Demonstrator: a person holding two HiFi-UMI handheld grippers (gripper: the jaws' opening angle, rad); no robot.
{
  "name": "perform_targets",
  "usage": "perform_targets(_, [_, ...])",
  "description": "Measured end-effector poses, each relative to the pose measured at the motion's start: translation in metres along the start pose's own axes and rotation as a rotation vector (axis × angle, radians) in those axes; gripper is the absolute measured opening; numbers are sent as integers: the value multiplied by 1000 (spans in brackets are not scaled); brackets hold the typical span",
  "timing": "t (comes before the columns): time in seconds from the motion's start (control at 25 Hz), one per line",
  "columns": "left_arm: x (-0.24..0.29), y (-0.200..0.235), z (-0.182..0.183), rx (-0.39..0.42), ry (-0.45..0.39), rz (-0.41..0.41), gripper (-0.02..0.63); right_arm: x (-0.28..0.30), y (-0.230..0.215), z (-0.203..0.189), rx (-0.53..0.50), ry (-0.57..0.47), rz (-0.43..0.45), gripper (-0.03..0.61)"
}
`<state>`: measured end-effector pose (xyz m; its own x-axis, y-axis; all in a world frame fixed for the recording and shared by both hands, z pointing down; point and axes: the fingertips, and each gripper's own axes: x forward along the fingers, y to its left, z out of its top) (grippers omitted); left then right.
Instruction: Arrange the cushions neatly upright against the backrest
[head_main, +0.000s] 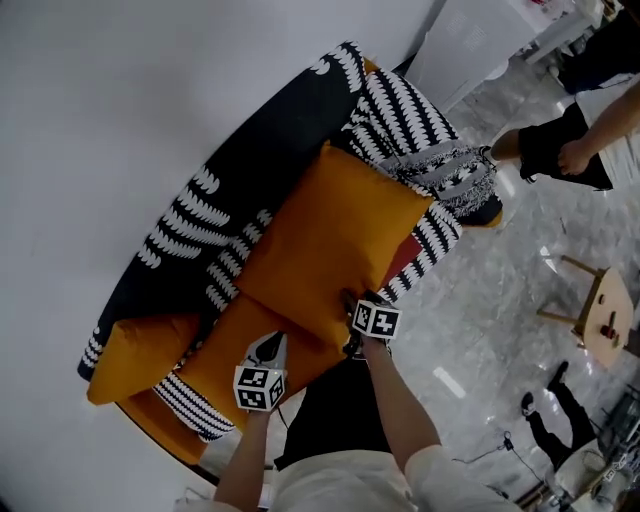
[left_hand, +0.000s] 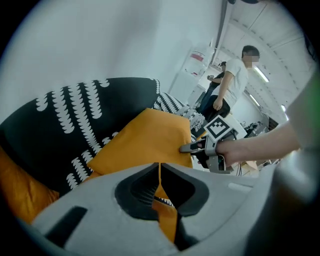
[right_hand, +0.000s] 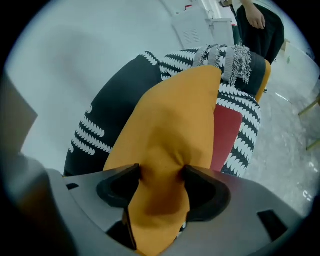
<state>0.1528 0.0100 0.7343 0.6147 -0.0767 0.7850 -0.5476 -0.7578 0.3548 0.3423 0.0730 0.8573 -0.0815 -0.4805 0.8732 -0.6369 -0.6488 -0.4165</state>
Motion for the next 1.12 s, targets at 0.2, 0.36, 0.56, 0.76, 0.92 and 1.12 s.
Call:
perform_targets(0.2, [-18,8,7,-17,1,21,12,-19,22,11,-47,-8,-11,47])
perform_targets(0.36, [-25,-10,37,-26,-52,9,14,-52,34,48,-118,-39,-16,14])
perform_targets(0.56, [-44,-31,66,-7,-105,-21,12,-106,52,76,-260,-47,-38,14])
perform_targets(0.76, [-44,-50,92,-6,-144,-80,14,-152,63,97,-465,-39,-89,14])
perform_targets(0.92, [-42,-63,106,-25,-164,-132,12,-186,78,124,-693,-32,-118,12])
perform_targets(1.12, [-25,-102,145,-6,-207,-201,12,-238,61,175,-934,-78,-205,12])
